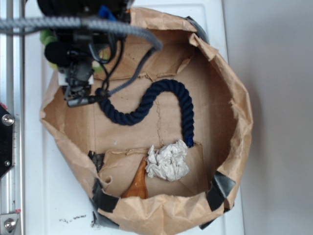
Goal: Grab the green animal.
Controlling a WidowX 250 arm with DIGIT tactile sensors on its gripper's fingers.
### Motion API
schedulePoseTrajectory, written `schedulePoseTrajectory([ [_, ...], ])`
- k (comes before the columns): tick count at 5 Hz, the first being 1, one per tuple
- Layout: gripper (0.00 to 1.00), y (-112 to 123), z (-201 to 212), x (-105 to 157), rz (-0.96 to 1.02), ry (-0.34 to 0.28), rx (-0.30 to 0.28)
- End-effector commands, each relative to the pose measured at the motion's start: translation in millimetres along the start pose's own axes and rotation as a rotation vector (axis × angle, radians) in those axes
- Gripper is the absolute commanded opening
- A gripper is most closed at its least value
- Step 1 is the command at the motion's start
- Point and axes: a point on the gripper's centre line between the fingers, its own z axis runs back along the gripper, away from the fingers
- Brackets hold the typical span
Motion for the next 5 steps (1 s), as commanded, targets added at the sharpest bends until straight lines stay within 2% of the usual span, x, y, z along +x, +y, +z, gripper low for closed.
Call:
schedulePoseTrajectory([
  [1, 0.00, -31, 14, 34, -0.065, -0.164, -0.087],
  [2, 0.00, -46, 15, 45, -0.089, -0.193, -0.103],
  [4, 0.00, -74, 30, 55, -0.089, -0.174, -0.087],
  [5, 0.00, -81, 30, 55, -0.082, -0.176, -0.075],
])
